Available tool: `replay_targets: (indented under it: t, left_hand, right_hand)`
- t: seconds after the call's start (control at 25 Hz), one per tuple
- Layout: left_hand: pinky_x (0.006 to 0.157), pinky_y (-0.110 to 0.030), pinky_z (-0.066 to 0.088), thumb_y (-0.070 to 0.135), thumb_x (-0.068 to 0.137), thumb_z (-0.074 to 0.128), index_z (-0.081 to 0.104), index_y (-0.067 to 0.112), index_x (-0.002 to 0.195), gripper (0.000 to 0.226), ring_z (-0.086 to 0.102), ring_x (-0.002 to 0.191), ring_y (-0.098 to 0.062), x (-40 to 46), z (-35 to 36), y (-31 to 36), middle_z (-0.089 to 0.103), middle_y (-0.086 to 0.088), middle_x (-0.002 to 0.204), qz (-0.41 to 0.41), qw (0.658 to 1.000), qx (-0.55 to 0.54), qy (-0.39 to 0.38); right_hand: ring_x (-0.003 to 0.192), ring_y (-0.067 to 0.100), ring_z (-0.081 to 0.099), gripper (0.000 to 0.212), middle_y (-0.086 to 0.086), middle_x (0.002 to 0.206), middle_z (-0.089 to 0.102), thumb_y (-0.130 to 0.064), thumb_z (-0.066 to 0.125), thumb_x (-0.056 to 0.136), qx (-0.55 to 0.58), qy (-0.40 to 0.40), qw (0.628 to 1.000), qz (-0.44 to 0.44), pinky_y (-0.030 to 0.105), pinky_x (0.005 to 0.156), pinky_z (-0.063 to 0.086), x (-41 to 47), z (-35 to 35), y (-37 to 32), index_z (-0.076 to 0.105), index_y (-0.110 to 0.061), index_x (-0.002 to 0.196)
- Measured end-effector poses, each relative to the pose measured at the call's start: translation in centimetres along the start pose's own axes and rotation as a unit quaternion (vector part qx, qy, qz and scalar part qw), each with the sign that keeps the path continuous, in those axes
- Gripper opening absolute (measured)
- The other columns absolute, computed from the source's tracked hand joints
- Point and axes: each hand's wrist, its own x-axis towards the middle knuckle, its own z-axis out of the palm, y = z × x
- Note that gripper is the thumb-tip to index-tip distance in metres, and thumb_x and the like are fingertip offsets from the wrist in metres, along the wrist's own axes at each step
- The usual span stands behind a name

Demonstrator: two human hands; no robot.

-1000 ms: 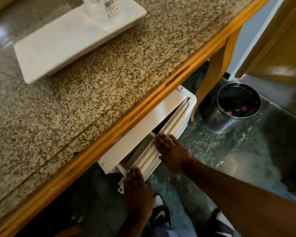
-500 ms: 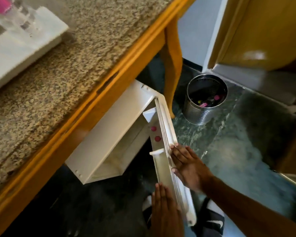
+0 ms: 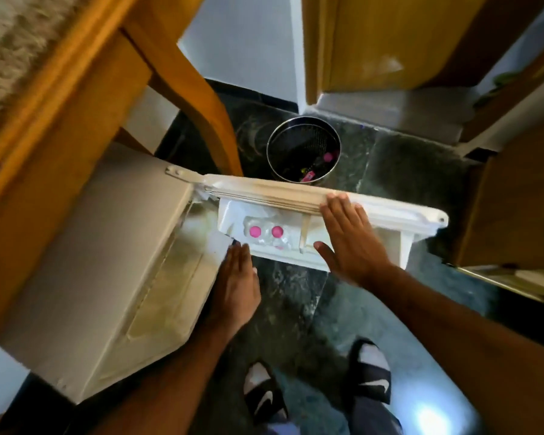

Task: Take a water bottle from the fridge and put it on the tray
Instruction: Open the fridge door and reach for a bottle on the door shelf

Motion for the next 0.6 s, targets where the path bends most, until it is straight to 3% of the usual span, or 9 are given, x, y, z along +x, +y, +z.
replay_targets:
  t: [0.2, 0.28, 0.36, 0.44, 0.52, 0.6]
  left_hand:
    - [0.116, -0.041, 0.027, 0.008, 0.091, 0.052, 0.016, 0.005, 0.148, 0.068, 0.024, 0.143, -0.032, 9.6, 0.2, -1.8, 0.024, -0.02, 0.156, 0.081, 0.995, 0.02, -0.062]
    - [0.113, -0.041, 0.031, 0.001, 0.085, 0.057, 0.023, 0.003, 0.145, 0.068, 0.031, 0.139, -0.035, 11.7, 0.9, -1.0, 0.032, -0.022, 0.151, 0.084, 0.995, 0.0, -0.049]
    - [0.105, -0.041, 0.042, -0.005, 0.075, 0.064, 0.041, 0.002, 0.132, 0.062, 0.045, 0.126, -0.037, 13.5, 1.7, -0.2, 0.048, -0.021, 0.136, 0.019, 0.998, -0.048, -0.029]
    - [0.096, -0.04, 0.047, -0.003, 0.071, 0.066, 0.052, 0.004, 0.117, 0.049, 0.052, 0.116, -0.036, 14.7, 2.6, 0.0, 0.055, -0.018, 0.124, 0.002, 0.998, -0.025, -0.055]
    - [0.094, -0.04, 0.046, 0.002, 0.075, 0.062, 0.054, 0.006, 0.11, 0.037, 0.054, 0.111, -0.035, 15.3, 3.9, -0.6, 0.058, -0.017, 0.117, 0.041, 0.994, 0.022, -0.096]
    - [0.096, -0.041, 0.045, 0.001, 0.078, 0.062, 0.054, 0.006, 0.116, 0.039, 0.055, 0.113, -0.035, 15.6, 5.3, -1.4, 0.06, -0.018, 0.12, 0.031, 0.995, -0.005, -0.092]
  right_hand:
    - [0.144, 0.036, 0.003, 0.084, 0.021, 0.157, 0.01, -0.052, 0.046, 0.088, -0.026, 0.018, 0.999, -0.013, 0.055, 0.114, 0.008, 3.3, 0.3, 1.9, 0.016, 0.0, 0.147]
    - [0.143, 0.037, 0.007, 0.083, 0.022, 0.155, 0.016, -0.047, 0.052, 0.086, -0.002, 0.044, 0.999, 0.02, 0.055, 0.114, 0.011, 4.0, 0.5, 1.3, 0.019, 0.0, 0.146]
    - [0.135, 0.04, 0.03, 0.068, 0.026, 0.145, 0.037, -0.029, 0.061, 0.084, 0.045, 0.102, 0.994, 0.016, 0.054, 0.11, 0.025, 4.6, 1.4, -1.1, 0.034, 0.002, 0.138]
    - [0.114, 0.04, 0.053, 0.047, 0.026, 0.123, 0.058, -0.01, 0.063, 0.082, 0.086, 0.138, 0.985, -0.055, 0.049, 0.096, 0.043, 5.1, 3.7, -4.6, 0.05, 0.004, 0.125]
    - [0.112, 0.039, 0.053, 0.049, 0.024, 0.122, 0.059, -0.001, 0.066, 0.079, 0.137, 0.052, 0.988, -0.051, 0.048, 0.088, 0.051, 6.4, 6.4, -7.7, 0.051, 0.002, 0.125]
    - [0.128, 0.037, 0.038, 0.065, 0.023, 0.141, 0.042, 0.002, 0.069, 0.076, 0.175, -0.047, 0.98, 0.082, 0.046, 0.096, 0.046, 8.2, 9.1, -8.6, 0.041, -0.004, 0.134]
